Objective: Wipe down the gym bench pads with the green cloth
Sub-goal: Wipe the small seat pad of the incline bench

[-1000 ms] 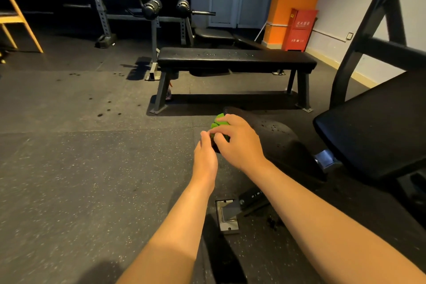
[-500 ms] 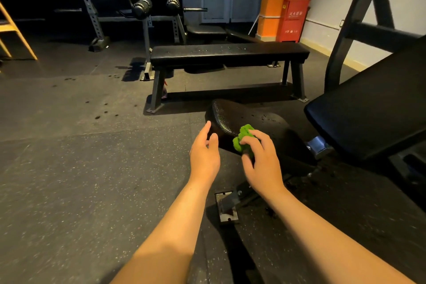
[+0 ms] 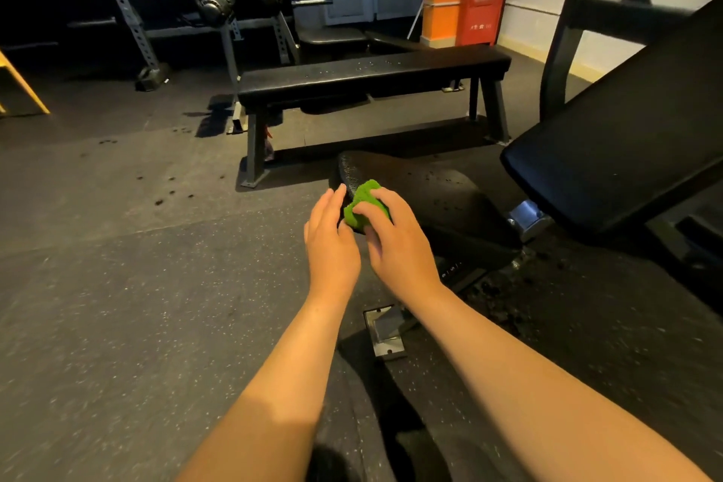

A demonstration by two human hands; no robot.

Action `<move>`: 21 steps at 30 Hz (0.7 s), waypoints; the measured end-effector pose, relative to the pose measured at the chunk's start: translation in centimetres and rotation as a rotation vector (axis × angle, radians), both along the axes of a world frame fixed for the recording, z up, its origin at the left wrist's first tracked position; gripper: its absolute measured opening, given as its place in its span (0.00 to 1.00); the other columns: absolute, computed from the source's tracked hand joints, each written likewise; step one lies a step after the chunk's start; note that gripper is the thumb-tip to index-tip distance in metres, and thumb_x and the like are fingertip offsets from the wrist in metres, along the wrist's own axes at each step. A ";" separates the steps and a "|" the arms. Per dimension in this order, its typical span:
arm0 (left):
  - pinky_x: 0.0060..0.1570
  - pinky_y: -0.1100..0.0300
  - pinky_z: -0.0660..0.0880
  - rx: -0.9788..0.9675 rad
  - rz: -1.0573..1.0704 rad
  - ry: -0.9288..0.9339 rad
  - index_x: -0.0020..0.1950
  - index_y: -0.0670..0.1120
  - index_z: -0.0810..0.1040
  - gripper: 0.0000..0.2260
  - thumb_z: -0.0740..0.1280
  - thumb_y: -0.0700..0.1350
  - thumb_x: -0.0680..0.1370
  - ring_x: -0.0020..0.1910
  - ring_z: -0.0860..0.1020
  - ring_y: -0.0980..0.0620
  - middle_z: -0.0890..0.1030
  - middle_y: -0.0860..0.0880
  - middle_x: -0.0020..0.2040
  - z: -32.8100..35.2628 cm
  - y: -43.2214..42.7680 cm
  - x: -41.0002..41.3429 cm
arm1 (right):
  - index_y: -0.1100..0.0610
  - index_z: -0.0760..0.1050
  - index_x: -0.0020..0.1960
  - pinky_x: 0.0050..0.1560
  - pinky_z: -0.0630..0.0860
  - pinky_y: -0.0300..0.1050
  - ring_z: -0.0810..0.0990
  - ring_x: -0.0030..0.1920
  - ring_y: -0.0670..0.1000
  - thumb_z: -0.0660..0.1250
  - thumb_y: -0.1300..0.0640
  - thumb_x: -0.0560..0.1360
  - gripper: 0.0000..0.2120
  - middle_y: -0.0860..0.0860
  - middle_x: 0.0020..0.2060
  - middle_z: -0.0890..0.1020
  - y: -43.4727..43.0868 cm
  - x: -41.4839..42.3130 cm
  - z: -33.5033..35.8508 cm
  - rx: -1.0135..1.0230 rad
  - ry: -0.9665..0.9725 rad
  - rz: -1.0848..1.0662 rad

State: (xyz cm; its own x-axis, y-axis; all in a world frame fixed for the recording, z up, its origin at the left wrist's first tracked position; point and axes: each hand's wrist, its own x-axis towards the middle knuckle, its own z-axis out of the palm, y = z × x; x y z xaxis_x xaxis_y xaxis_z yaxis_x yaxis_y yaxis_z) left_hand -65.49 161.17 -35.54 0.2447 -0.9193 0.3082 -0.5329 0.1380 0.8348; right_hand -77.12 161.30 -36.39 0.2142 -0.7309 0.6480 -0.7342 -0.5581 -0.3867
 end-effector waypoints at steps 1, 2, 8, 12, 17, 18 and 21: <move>0.74 0.60 0.56 -0.003 -0.014 -0.021 0.78 0.56 0.64 0.25 0.58 0.36 0.84 0.77 0.57 0.54 0.62 0.53 0.79 0.1 0.4 -0.3 | 0.55 0.75 0.64 0.70 0.68 0.41 0.69 0.71 0.51 0.67 0.62 0.76 0.17 0.52 0.67 0.72 0.4 -0.8 -0.3 0.019 -0.011 -0.014; 0.71 0.63 0.55 -0.007 -0.032 -0.037 0.79 0.57 0.62 0.26 0.59 0.38 0.84 0.78 0.56 0.54 0.61 0.54 0.80 0.1 0.7 -0.7 | 0.55 0.74 0.65 0.71 0.67 0.41 0.68 0.72 0.51 0.67 0.63 0.76 0.17 0.52 0.68 0.71 0.7 -1.6 -0.7 0.038 -0.025 -0.036; 0.62 0.78 0.52 0.006 -0.069 -0.042 0.79 0.58 0.62 0.26 0.61 0.39 0.84 0.77 0.55 0.53 0.58 0.55 0.81 0.4 1.6 -0.9 | 0.54 0.74 0.65 0.73 0.62 0.39 0.65 0.73 0.48 0.67 0.66 0.75 0.19 0.49 0.70 0.69 2.4 -5.2 -2.5 0.180 -0.180 -0.178; 0.55 0.87 0.50 0.007 -0.067 -0.058 0.79 0.57 0.62 0.26 0.60 0.37 0.84 0.77 0.57 0.52 0.59 0.54 0.81 0.5 1.7 -0.6 | 0.55 0.74 0.66 0.72 0.68 0.44 0.68 0.70 0.44 0.65 0.63 0.78 0.16 0.47 0.67 0.72 1.8 -3.6 -1.1 0.180 -0.323 -0.153; 0.68 0.66 0.56 -0.002 -0.056 -0.070 0.80 0.57 0.60 0.28 0.61 0.37 0.83 0.77 0.54 0.51 0.56 0.54 0.81 0.5 1.8 -1.3 | 0.56 0.72 0.71 0.74 0.61 0.40 0.64 0.75 0.47 0.65 0.63 0.79 0.20 0.50 0.71 0.70 0.0 -1.4 0.2 0.144 -0.148 -0.049; 0.71 0.60 0.58 -0.015 -0.048 -0.099 0.79 0.57 0.61 0.27 0.61 0.37 0.83 0.78 0.53 0.51 0.56 0.54 0.81 0.5 1.8 -1.6 | 0.55 0.72 0.71 0.73 0.61 0.39 0.64 0.75 0.48 0.65 0.63 0.79 0.21 0.50 0.71 0.70 -0.1 -1.7 -0.1 0.132 -0.121 -0.055; 0.72 0.49 0.63 -0.087 -0.059 -0.254 0.76 0.55 0.68 0.25 0.62 0.36 0.82 0.79 0.48 0.49 0.53 0.53 0.81 -0.2 1.9 -2.9 | 0.53 0.71 0.73 0.72 0.64 0.39 0.65 0.74 0.48 0.66 0.61 0.79 0.22 0.49 0.72 0.69 0.4 -3.2 -1.2 0.101 -0.078 -0.082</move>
State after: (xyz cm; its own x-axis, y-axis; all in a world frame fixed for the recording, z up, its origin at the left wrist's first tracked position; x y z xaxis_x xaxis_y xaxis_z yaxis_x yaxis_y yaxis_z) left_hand -68.35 163.08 -35.72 0.0965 -0.8969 0.4316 -0.7124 0.2406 0.6592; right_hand -80.31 161.72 -37.57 0.1031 -0.8061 0.5828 -0.7408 -0.4532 -0.4957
